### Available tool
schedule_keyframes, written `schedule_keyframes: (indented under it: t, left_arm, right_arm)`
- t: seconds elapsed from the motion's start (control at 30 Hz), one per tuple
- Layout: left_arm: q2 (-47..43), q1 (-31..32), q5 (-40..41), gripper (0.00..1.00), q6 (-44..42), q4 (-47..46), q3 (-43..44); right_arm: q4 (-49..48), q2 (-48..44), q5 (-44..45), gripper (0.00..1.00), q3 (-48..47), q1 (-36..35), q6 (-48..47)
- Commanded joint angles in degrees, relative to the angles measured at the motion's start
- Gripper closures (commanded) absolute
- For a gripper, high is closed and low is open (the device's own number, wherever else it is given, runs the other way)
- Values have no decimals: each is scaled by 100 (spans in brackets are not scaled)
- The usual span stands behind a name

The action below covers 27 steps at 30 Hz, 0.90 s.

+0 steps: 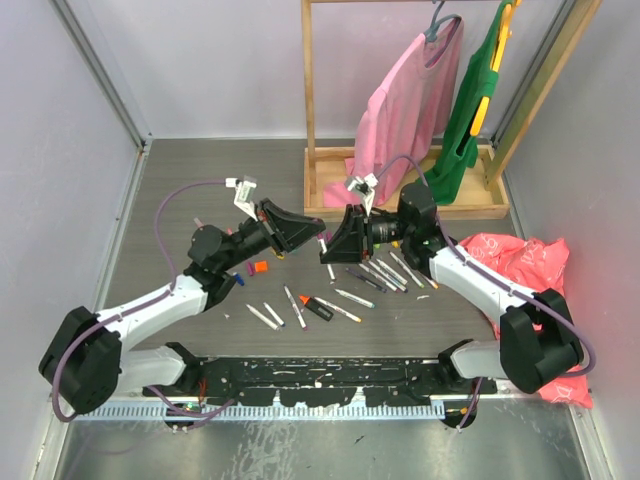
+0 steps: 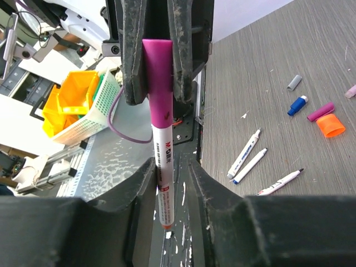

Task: Open the pen caps
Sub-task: Open the pen cap from the pen.

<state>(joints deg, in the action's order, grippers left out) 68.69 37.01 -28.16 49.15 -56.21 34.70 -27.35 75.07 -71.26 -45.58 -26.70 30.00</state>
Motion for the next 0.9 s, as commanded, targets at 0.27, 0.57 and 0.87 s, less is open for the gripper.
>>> schedule_keyframes:
  t: [0.27,0.57,0.87]
  left_arm:
    - [-603,-180,1309,100,-887,979,685]
    - [-546,-2241,1287,100,12,913,1980]
    - [-790,-3010,795,100,46,1613,1676]
  right_arm:
    - [678,126,464,99,-419,-237,-576]
    - [666,704,345,99,-451,-690,-631]
    - [1317,877,553,99,-679,-828,-1203]
